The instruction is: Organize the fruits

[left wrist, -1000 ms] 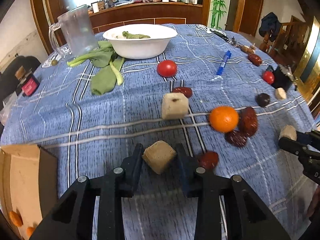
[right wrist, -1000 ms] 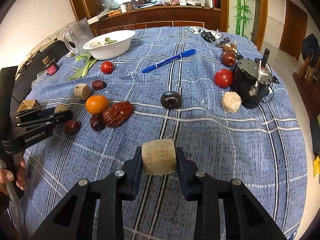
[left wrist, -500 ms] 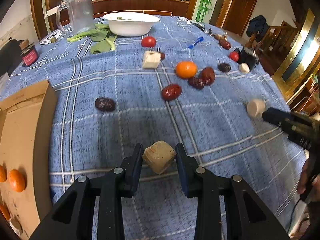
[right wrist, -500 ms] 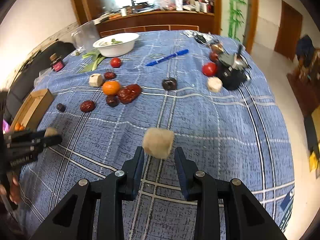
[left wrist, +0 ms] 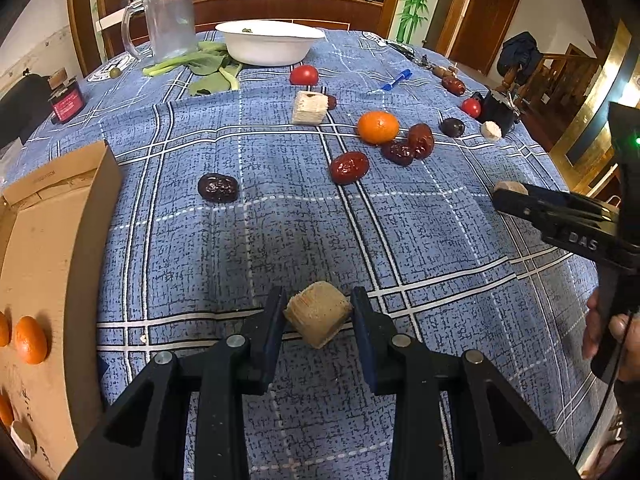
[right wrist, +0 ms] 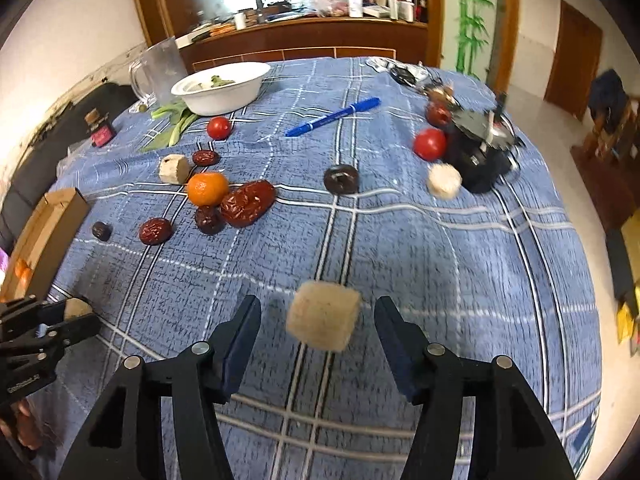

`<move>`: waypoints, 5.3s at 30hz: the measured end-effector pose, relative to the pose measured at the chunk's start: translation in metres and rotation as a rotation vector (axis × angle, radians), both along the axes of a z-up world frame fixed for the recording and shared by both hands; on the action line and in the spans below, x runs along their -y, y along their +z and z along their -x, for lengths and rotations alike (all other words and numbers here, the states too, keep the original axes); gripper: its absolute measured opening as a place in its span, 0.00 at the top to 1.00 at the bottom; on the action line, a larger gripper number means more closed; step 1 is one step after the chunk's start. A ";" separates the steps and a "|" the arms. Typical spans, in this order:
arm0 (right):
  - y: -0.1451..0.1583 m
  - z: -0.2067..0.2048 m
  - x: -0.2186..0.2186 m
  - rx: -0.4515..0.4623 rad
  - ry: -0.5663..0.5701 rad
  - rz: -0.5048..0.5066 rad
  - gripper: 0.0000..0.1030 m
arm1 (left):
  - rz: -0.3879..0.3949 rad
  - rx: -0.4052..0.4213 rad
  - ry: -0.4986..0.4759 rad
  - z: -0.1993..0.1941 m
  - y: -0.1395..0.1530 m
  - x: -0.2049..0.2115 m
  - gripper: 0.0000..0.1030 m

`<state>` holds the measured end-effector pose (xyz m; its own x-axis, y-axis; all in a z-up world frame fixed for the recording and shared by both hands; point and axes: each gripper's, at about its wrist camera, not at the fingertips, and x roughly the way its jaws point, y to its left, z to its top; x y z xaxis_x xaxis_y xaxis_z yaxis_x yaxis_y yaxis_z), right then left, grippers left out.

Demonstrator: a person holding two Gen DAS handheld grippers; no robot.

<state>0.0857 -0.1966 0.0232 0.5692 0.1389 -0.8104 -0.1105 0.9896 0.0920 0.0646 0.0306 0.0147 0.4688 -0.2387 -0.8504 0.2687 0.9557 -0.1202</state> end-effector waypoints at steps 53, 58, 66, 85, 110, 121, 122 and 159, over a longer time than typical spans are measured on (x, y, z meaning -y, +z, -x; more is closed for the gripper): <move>0.051 0.064 -0.150 0.061 0.221 -0.075 0.62 | 0.058 0.125 0.249 0.071 0.064 -0.136 0.69; 0.054 0.050 -0.183 0.062 0.273 -0.087 0.62 | 0.043 0.125 0.317 0.071 0.064 -0.172 0.69; 0.050 0.025 -0.231 0.033 0.332 -0.113 0.61 | 0.010 0.134 0.394 0.061 0.066 -0.222 0.69; 0.034 -0.057 -0.353 -0.019 0.452 -0.104 0.61 | -0.046 0.056 0.460 -0.032 0.039 -0.282 0.69; 0.006 -0.072 -0.373 -0.045 0.472 -0.030 0.44 | -0.067 -0.018 0.468 -0.050 0.013 -0.292 0.65; 0.030 -0.040 -0.344 0.006 0.437 -0.031 0.44 | -0.114 0.053 0.493 -0.010 0.033 -0.282 0.43; 0.034 -0.034 -0.338 0.017 0.432 -0.032 0.44 | -0.121 0.061 0.496 -0.006 0.034 -0.281 0.42; 0.042 0.034 -0.018 0.064 -0.047 0.051 0.12 | -0.112 0.060 0.217 0.029 0.047 -0.056 0.25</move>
